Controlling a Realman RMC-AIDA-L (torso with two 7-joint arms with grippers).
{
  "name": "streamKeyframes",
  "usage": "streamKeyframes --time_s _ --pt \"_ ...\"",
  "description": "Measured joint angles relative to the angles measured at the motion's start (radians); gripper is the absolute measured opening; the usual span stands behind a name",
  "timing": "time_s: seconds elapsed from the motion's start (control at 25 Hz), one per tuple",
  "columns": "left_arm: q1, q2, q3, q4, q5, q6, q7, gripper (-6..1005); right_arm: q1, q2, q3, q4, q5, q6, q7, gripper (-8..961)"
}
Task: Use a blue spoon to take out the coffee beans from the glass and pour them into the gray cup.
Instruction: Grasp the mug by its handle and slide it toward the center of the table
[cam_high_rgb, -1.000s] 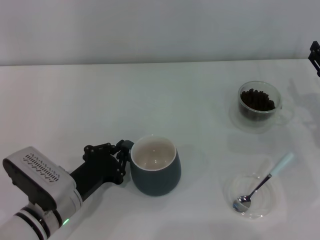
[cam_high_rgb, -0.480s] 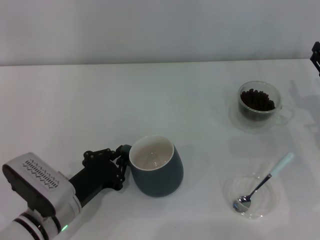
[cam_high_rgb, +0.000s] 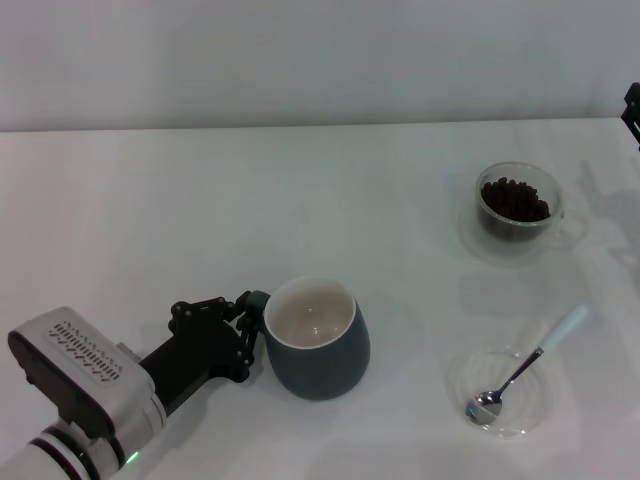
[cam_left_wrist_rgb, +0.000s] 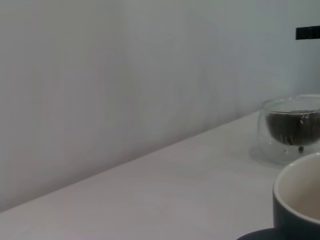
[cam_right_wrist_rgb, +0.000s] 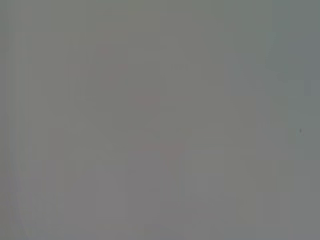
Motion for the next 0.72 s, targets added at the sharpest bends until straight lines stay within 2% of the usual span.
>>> streamKeyframes --time_s 0.36,0.6,0.72 --pt "0.000 -0.001 -0.001 0.012 0.002 0.001 0.045 82 0.000 0.000 0.000 0.000 0.000 0.000 0.000 768" --pt "0.000 0.000 0.000 0.012 0.002 0.022 0.047 143 0.000 0.000 0.000 0.000 0.000 0.000 0.000 768" --pt "0.000 0.000 -0.001 0.013 0.001 0.029 0.047 205 0.000 0.000 0.000 0.000 0.000 0.000 0.000 768"
